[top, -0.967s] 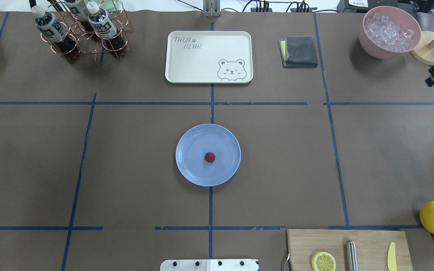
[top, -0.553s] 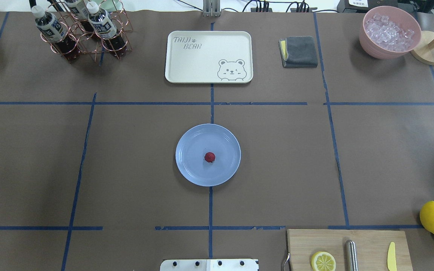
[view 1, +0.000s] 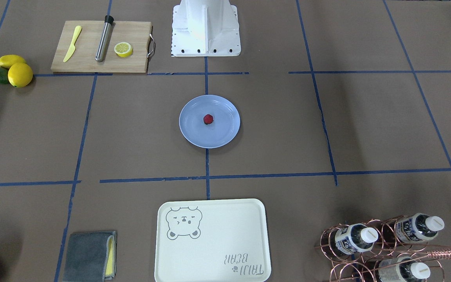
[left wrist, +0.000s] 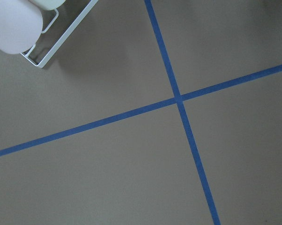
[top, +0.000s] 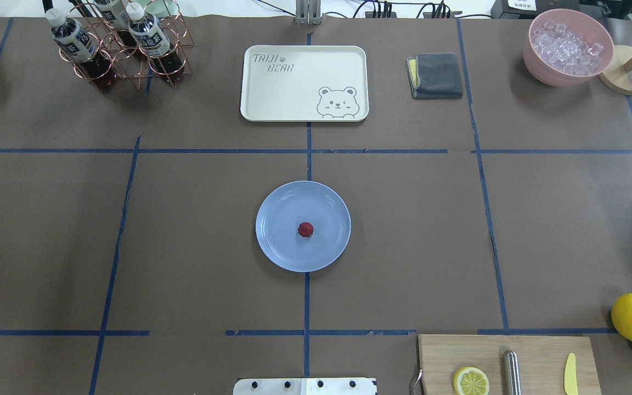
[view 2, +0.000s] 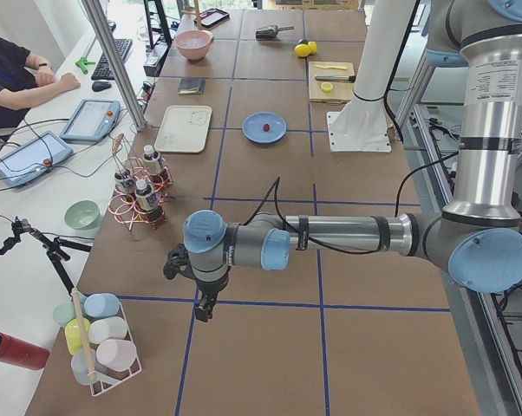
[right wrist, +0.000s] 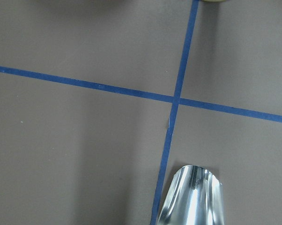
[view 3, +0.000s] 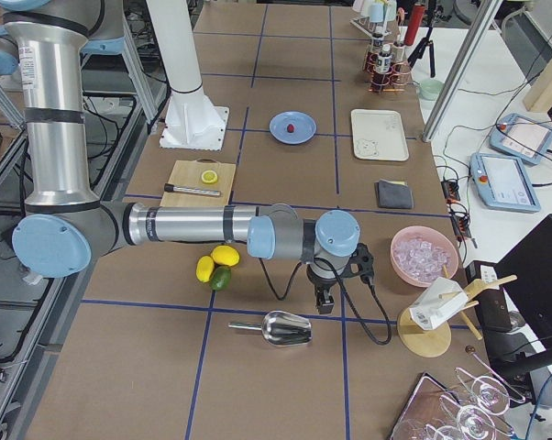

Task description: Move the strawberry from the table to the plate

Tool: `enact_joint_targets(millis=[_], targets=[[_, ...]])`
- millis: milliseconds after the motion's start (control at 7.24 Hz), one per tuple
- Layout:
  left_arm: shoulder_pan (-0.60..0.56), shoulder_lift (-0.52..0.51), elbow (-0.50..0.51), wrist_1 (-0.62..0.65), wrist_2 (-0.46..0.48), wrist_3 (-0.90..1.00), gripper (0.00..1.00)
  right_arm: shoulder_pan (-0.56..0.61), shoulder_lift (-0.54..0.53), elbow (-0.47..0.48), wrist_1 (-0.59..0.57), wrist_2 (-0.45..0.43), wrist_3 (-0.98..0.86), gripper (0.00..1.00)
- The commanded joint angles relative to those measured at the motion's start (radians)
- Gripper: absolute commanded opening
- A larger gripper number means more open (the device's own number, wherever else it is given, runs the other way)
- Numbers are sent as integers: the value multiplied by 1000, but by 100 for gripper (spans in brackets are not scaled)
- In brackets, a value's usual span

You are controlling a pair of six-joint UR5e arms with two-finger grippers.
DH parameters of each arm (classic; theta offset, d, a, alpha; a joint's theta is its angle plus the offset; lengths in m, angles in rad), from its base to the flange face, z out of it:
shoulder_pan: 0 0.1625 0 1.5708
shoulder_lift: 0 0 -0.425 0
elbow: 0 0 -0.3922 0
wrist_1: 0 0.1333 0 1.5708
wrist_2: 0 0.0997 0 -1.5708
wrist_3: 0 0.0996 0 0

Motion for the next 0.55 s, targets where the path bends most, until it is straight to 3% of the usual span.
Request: enact_joint_targets(millis=[0,415], targets=[[-1,-3,4,2,-16,-43,100,32,-15,-30,20,19,-2,100],[-1,-3,2,2,-21,-52,100,40,-21,-27,21,19,-4,100]])
